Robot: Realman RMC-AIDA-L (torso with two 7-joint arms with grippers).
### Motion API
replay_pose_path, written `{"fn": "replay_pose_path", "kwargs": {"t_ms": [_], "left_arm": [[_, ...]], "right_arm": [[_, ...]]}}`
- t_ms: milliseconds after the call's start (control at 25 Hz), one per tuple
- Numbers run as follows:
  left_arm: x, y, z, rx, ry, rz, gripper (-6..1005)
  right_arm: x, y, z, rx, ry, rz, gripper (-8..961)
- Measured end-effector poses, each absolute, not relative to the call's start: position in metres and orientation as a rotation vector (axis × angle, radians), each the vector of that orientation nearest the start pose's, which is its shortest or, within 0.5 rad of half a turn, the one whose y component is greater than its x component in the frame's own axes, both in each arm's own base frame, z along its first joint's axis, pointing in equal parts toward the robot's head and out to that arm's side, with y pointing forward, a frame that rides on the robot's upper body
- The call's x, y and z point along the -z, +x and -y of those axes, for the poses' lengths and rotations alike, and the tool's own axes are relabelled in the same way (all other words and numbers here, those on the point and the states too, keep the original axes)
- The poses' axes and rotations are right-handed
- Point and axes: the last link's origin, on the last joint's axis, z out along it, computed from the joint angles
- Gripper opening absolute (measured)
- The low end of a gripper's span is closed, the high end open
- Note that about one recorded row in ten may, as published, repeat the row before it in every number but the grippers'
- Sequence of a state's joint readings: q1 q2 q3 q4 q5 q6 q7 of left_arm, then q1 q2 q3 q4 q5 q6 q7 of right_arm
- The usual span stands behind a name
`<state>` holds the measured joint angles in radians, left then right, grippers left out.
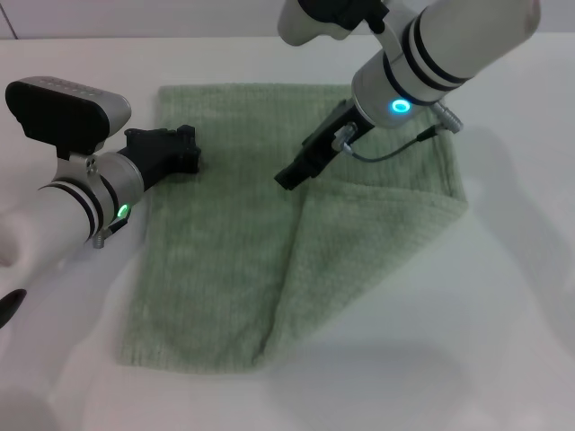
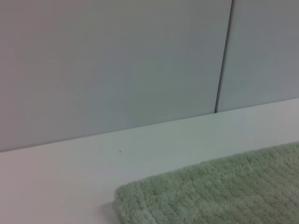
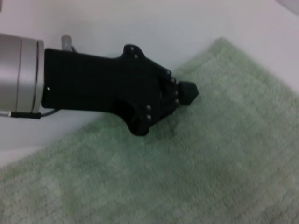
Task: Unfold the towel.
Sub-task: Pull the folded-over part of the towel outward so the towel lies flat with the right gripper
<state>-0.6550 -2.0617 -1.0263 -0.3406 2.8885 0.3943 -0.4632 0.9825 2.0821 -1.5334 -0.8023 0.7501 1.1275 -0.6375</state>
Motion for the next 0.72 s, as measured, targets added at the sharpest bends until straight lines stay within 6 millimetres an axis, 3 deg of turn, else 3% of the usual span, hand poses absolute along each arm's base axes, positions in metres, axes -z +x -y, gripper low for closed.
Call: {"fn": "replay_pose_path", "kwargs": {"t_ms": [720], "left_arm": [[0.090, -0.274, -0.398, 0.337, -2.067, 0.785, -2]], "right_arm": [[0.088, 0.137, -0.410, 0.366, -2.656, -0.884, 699]]}}
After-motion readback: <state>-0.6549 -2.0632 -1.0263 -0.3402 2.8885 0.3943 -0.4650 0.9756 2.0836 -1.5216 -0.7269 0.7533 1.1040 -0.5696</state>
